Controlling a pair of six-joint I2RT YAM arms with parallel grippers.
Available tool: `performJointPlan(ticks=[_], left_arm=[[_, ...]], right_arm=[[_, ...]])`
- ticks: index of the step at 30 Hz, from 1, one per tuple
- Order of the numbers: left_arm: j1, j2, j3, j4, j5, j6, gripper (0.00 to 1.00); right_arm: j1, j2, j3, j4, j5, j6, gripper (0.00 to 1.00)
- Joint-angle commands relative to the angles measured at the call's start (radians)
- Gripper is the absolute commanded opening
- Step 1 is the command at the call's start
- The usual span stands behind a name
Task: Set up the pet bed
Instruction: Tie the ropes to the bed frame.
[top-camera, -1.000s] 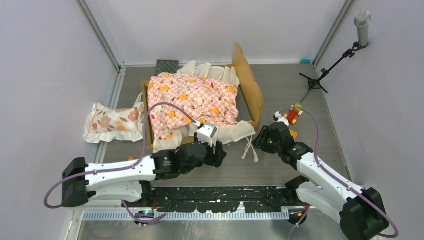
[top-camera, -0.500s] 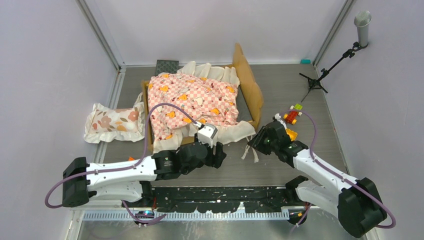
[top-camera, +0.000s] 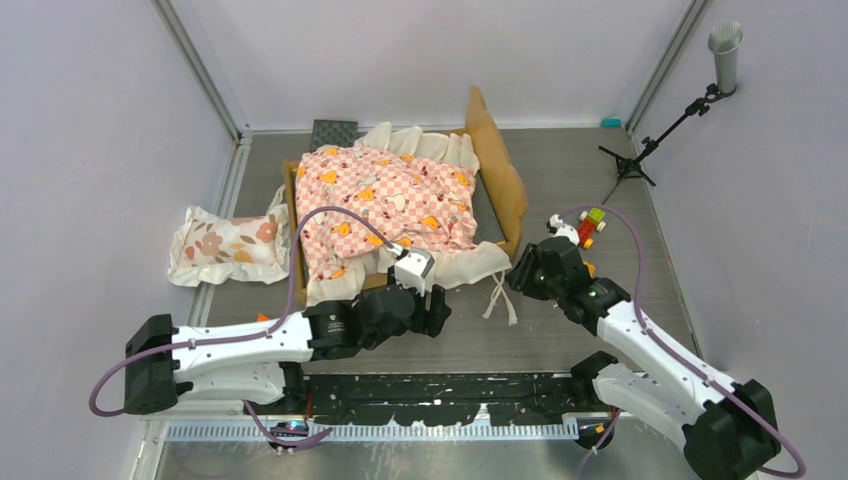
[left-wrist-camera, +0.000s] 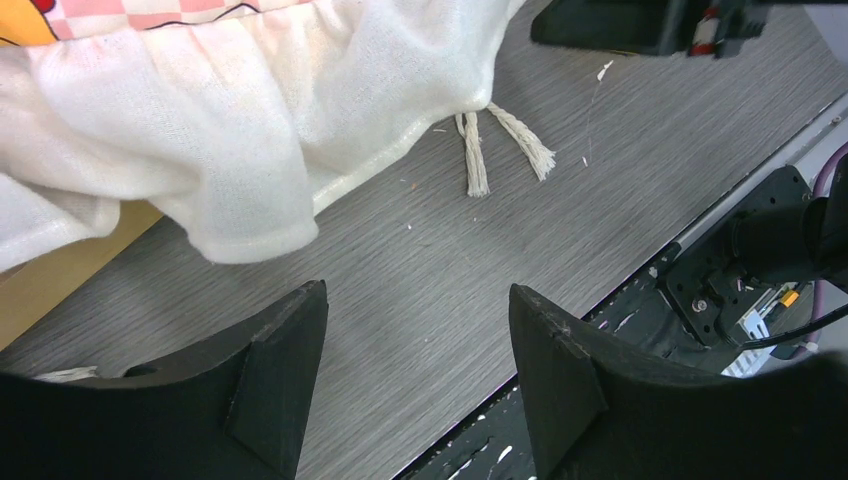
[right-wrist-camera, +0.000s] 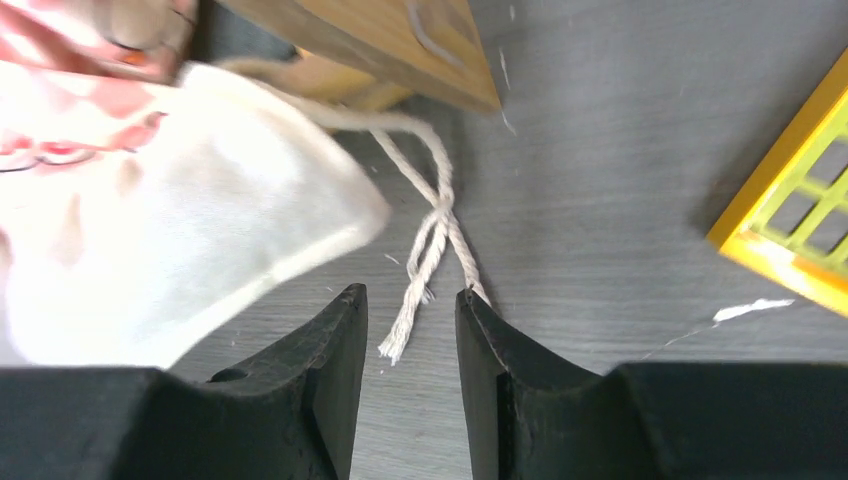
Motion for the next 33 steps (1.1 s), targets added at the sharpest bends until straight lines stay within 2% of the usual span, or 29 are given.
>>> performJointPlan(ticks=[1,8,13,19,23,26,33], left_arm=[[0.008,-0.049,0.001,-0.021,-0.025,0.030,0.69],[0.019,-0.028,-0.001,-0.015,0.026,0.020,0.69],[0.019,0.004,-0.007,0.037,0.083,0.010,0.61],[0.020,0.041,0.006,0.050,0.115,0.004,0.59],[0.020,0.036,0.001,0.055,0.113,0.002,0.59],[0.020,0.030,0.001,0.048,0.108,0.002,0.59],[0.020,0.033,0.001,0.043,0.103,0.001,0.59]], right_arm=[[0.004,-0.082,0.051,-0.001,0.073,-0.197,0.44],[0.004,-0.019,0.000,0.069,-0.025,-0.170,0.42],[0.016,-0.005,-0.086,0.251,-0.077,-0.124,0.41],[0.062,0.021,-0.145,0.429,-0.054,-0.156,0.38],[0.101,0.081,-0.159,0.536,0.049,-0.207,0.37],[0.107,0.124,-0.142,0.519,0.148,-0.177,0.36],[0.169,0.189,-0.155,0.631,0.183,-0.249,0.36]])
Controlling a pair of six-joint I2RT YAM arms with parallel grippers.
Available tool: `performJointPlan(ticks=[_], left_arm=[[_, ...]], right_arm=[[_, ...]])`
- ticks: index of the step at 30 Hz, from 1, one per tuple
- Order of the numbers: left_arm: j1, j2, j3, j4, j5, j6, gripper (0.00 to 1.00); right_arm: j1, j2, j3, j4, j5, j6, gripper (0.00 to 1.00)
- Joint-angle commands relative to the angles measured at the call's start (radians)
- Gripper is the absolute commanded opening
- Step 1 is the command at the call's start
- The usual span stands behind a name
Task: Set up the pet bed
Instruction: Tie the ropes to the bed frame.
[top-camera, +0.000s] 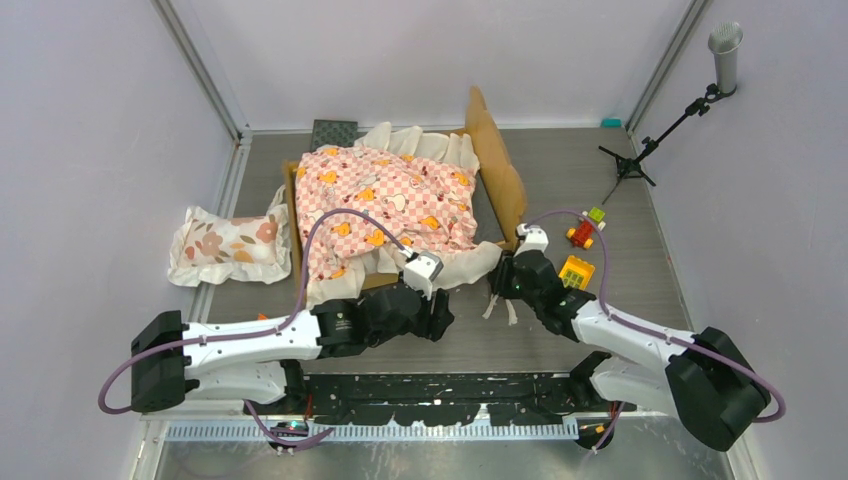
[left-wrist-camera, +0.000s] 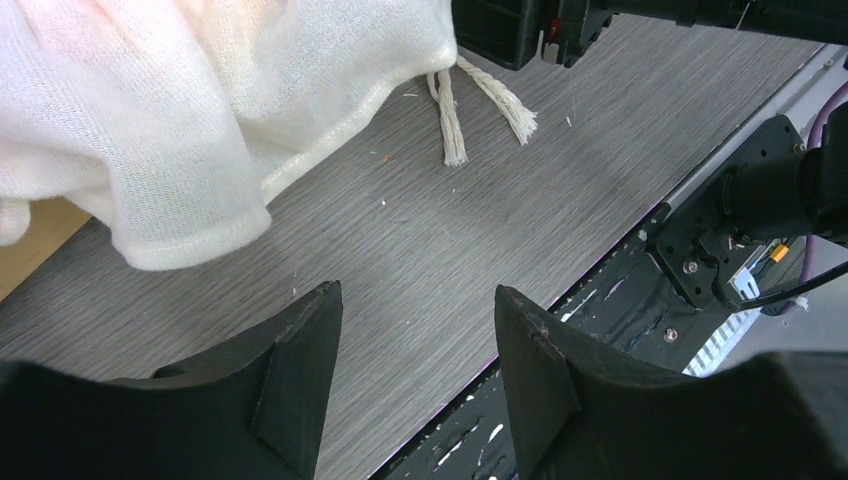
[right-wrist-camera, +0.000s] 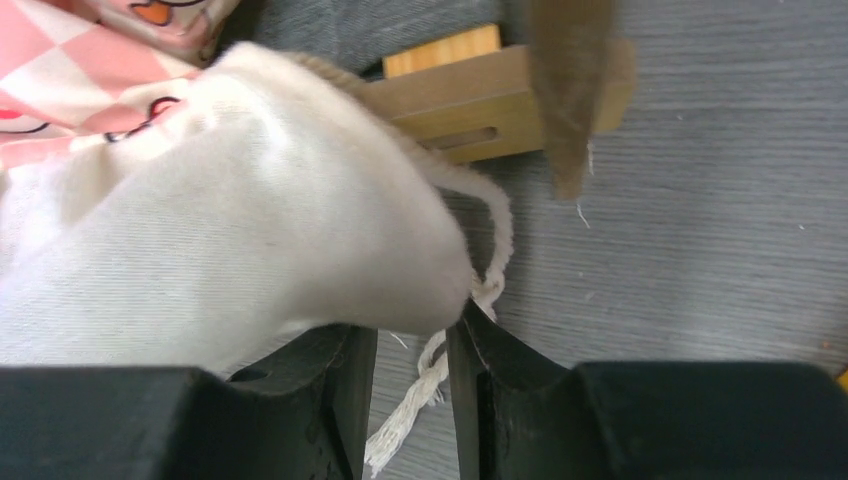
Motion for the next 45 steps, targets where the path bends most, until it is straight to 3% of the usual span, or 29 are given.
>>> performJointPlan(ticks=[1,11,28,38,45], left_arm=[[0.004,-0.011,0.001,0.035,-0.004,-0.009,0.59],[0.003,0.000,0.010,0.026,-0.002,-0.008,0.59],[0.004,0.008,0.007,0.029,-0.009,-0.005,0.59],[0.005,-0.012,-0.005,0.034,-0.017,-0.010,0.59],[0.005,-0.027,-0.020,0.081,-0.016,-0.015,0.60]], right_arm=[[0.044,0.033,0.001,0.149,0.074,-0.077,0.36],[0.075,0.160,-0.007,0.280,0.183,-0.100,0.36],[0.110,0.329,0.056,0.285,0.252,-0.169,0.36],[0.116,0.358,0.076,0.274,0.245,-0.174,0.21],[0.116,0.234,0.057,0.230,0.237,-0.138,0.02]])
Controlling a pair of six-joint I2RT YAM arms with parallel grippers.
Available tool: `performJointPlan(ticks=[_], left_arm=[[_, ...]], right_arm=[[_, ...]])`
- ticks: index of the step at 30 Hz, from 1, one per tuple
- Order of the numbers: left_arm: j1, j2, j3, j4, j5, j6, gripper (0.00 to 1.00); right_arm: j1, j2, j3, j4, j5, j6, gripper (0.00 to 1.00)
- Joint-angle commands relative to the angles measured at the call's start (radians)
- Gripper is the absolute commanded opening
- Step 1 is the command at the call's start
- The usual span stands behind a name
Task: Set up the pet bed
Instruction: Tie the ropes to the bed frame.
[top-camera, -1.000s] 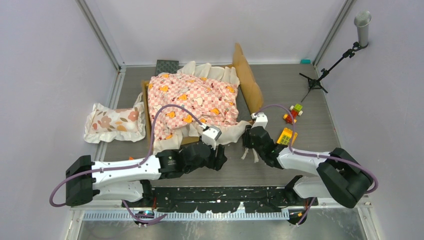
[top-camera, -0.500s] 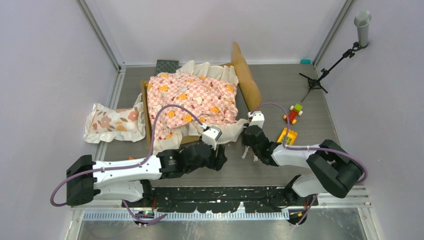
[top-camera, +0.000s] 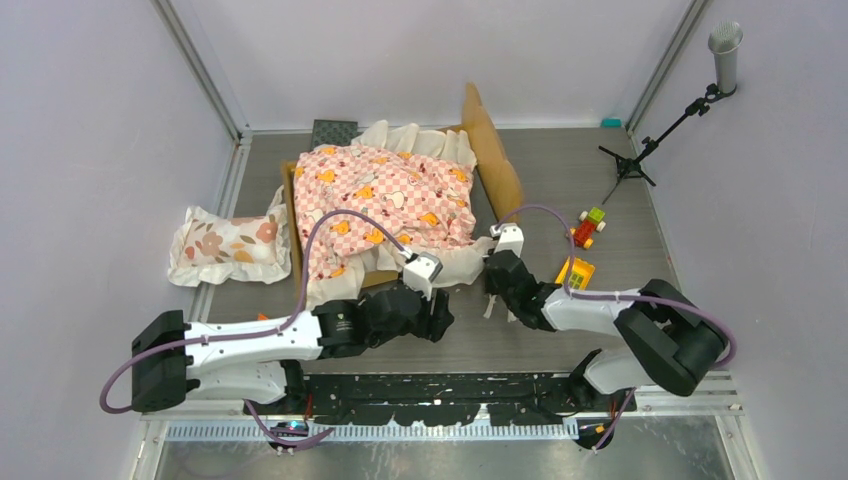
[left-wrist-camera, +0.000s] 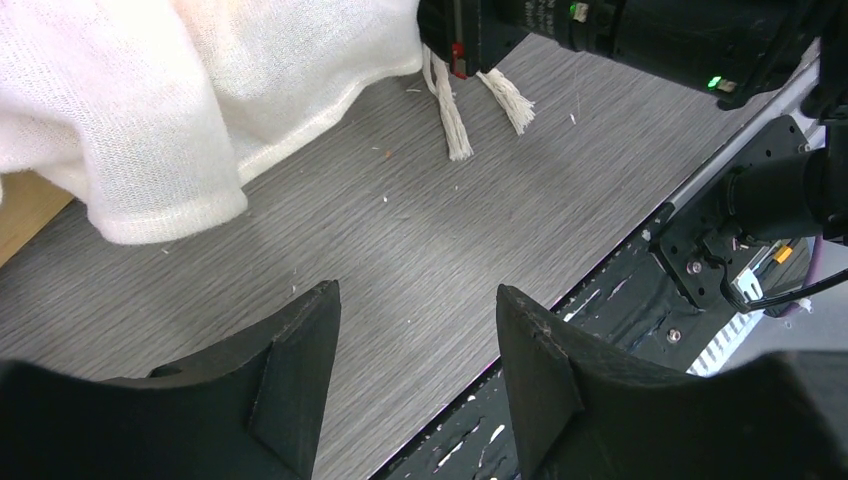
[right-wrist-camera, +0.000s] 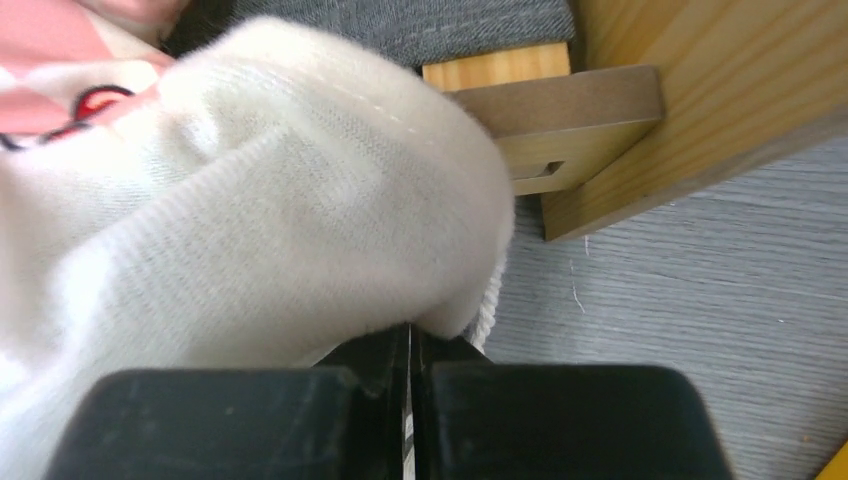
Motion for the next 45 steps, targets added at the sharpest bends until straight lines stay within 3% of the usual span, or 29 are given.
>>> performJointPlan(ticks=[1,11,17,21,23,31,42,45], left_arm=[[0.003,-0.034,-0.012,0.085,-0.012,-0.002,0.61],[0.005,0.025,0.028,0.199,-0.018,0.005,0.69],[0.014,0.173,0.121,0.248,0.019,0.045,0.57],[0.030,0.288,0.164,0.312,0.096,0.075,0.38],[0.036,0.337,0.184,0.328,0.119,0.088,0.33],[0.035,0.431,0.053,0.685,0.103,0.180,0.39],[0.035,0.602,0.092,0.810,-0.005,0.333,0.47],[0.036,0.637,0.083,0.876,-0.053,0.355,0.53]], right_arm=[[0.004,-0.124,0.001,-0.033,-0.004,0.029,0.01],[0.004,-0.338,-0.016,-0.130,-0.040,0.067,0.01],[0.002,-0.349,0.015,-0.207,-0.058,0.098,0.01],[-0.005,-0.322,0.032,-0.244,-0.054,0.114,0.01],[-0.010,-0.315,0.036,-0.255,-0.059,0.126,0.01],[-0.051,-0.324,0.077,-0.332,-0.097,0.208,0.01],[-0.094,-0.294,0.134,-0.418,-0.178,0.256,0.01],[-0.099,-0.288,0.139,-0.425,-0.192,0.263,0.01]])
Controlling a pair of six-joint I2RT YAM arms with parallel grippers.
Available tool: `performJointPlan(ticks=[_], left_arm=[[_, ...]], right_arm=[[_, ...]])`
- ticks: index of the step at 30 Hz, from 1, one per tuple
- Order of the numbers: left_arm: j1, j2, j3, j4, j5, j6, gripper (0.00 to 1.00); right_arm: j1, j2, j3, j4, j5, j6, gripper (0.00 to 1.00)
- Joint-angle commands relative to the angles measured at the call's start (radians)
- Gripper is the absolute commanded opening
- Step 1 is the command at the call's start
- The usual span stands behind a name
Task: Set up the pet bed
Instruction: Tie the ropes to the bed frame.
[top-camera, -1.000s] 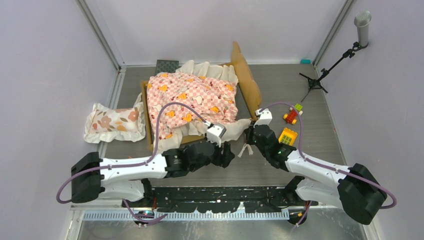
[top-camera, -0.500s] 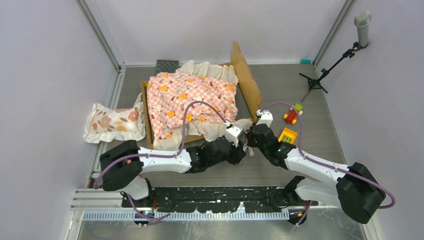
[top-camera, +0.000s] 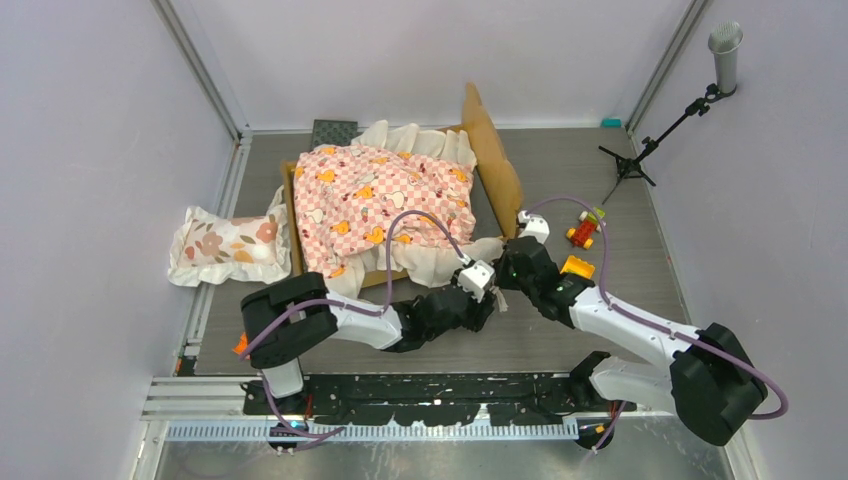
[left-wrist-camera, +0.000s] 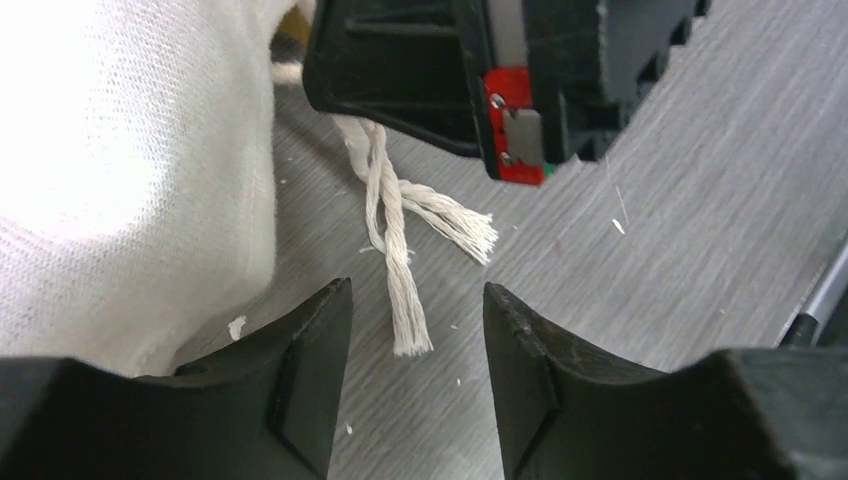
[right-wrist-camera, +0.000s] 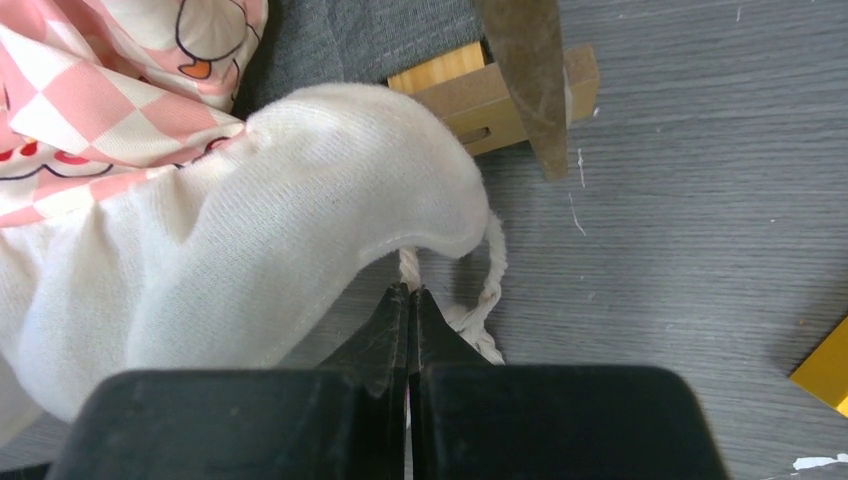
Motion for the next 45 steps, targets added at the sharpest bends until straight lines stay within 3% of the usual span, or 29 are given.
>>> performJointPlan(ticks=[1,5,19,27,34,36,40,45], left_arm=[[0.004,0.037,0.024,0.197,-0.105,0.070,0.56],[0.006,0.083,0.028,0.272,-0.140,0.069,0.58],[0.015,0.268,0.009,0.635,-0.219,0.120,0.51],[0.020,0.293,0.033,0.664,-0.225,0.134,0.50],[0.034,0.321,0.042,0.672,-0.226,0.132,0.44],[0.039,0.325,0.043,0.676,-0.226,0.132,0.41],[0.045,0.331,0.055,0.678,-0.251,0.131,0.20],[0.045,0.334,0.065,0.677,-0.245,0.137,0.15]], right_arm=[[-0.012,0.006,0.044,-0.011,-0.033,0.036,0.01],[-0.020,0.010,0.053,-0.022,-0.056,0.055,0.01],[-0.037,0.011,0.073,-0.060,-0.090,0.072,0.01],[-0.042,0.012,0.075,-0.068,-0.105,0.080,0.01],[-0.044,0.017,0.078,-0.071,-0.121,0.088,0.01],[-0.045,0.019,0.079,-0.072,-0.126,0.089,0.01],[-0.045,0.024,0.079,-0.076,-0.131,0.092,0.01],[-0.047,0.026,0.081,-0.082,-0.138,0.093,0.01]])
